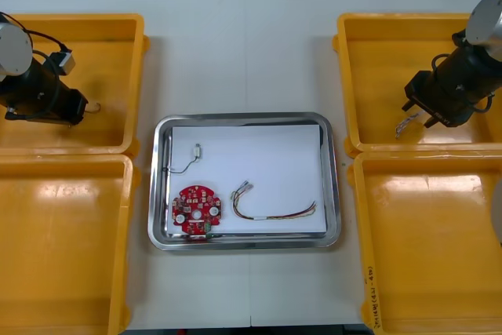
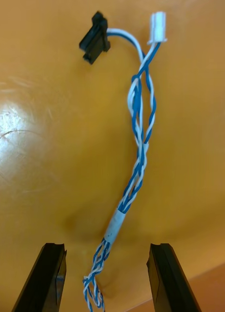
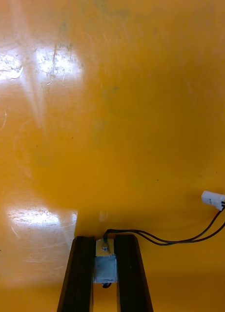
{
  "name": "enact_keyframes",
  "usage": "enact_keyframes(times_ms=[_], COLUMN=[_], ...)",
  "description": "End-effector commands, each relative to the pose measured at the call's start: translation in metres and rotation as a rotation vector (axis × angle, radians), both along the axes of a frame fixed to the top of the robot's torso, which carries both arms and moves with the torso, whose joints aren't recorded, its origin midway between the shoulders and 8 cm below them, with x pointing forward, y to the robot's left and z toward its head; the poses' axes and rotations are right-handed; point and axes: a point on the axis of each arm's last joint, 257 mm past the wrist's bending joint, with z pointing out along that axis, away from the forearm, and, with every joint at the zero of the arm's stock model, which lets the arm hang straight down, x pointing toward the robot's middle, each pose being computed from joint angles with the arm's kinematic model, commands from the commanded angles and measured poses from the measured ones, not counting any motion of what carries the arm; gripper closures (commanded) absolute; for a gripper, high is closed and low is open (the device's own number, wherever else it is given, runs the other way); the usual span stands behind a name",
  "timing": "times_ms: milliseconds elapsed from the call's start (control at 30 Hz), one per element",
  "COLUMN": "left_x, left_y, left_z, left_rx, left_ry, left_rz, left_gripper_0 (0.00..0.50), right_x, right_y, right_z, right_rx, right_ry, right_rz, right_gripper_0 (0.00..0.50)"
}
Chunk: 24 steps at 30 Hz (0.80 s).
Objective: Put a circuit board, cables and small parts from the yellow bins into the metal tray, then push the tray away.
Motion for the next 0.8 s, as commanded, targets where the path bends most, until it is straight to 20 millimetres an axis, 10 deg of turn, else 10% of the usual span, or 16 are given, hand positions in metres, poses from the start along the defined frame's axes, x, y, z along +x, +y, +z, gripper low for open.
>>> enact_keyframes(times_ms=[33, 767, 800], left_x=[0.001, -0.024, -0.029], left_y=[-0.019, -0.042, -0.043], left_z=[0.005, 0.154, 0.156], left_rx=[-0.059, -0.136, -0.129], left_ry=[-0.009, -0.106, -0.099], left_rz=[-0.002, 0.069, 0.074], left_gripper_0=[0.5, 0.5, 0.5], right_x=[0.015, 0.006, 0.006], right_y=[0.006, 0.004, 0.004], right_z=[0.013, -0.025, -0.025], right_rx=[-0.024, -0.075, -0.075], right_ry=[-0.049, -0.026, -0.026], right_rz=[-0.028, -0.024, -0.024], right_gripper_0=[0.009, 0.011, 0.118])
